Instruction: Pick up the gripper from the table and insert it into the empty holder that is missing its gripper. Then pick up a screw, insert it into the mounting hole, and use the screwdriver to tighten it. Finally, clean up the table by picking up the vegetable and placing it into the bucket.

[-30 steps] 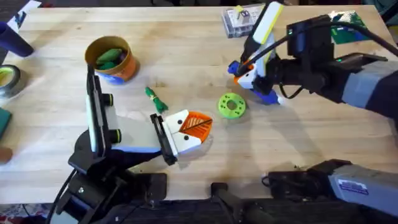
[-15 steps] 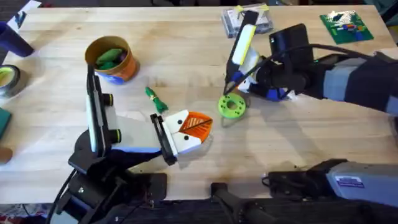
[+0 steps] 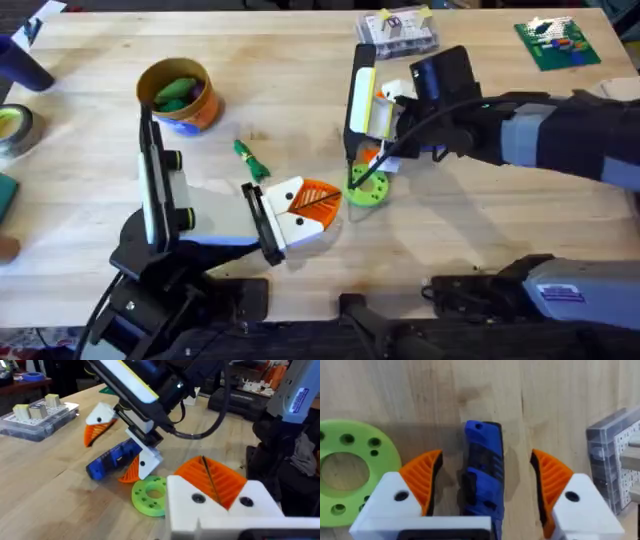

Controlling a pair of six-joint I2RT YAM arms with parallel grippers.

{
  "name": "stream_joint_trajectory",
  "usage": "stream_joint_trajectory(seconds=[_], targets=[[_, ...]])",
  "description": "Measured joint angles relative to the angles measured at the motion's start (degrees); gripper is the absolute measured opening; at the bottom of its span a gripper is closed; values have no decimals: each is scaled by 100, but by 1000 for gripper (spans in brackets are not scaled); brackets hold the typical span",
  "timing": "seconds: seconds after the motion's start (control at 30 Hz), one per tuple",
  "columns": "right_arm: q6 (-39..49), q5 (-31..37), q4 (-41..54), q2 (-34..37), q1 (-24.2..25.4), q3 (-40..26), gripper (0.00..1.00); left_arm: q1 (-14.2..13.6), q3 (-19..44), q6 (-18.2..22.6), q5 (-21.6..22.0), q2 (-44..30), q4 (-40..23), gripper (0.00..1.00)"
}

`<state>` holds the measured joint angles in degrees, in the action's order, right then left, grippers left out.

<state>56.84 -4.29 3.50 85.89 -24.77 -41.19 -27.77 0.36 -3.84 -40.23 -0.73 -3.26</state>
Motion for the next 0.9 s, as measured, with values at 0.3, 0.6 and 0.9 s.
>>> stream_joint_trajectory(seconds=[0.3, 0.6, 0.9], targets=[[-855, 5, -357, -535, -3, -2, 995, 0, 0, 0, 0, 0, -1, 18], [-2423, 214, -229, -1757, -3, -4, 995, 0, 0, 0, 0, 0, 0, 19], [-4844, 71, 1090, -3301, -7, -22, 995, 0, 0, 0, 0, 0, 1, 18]])
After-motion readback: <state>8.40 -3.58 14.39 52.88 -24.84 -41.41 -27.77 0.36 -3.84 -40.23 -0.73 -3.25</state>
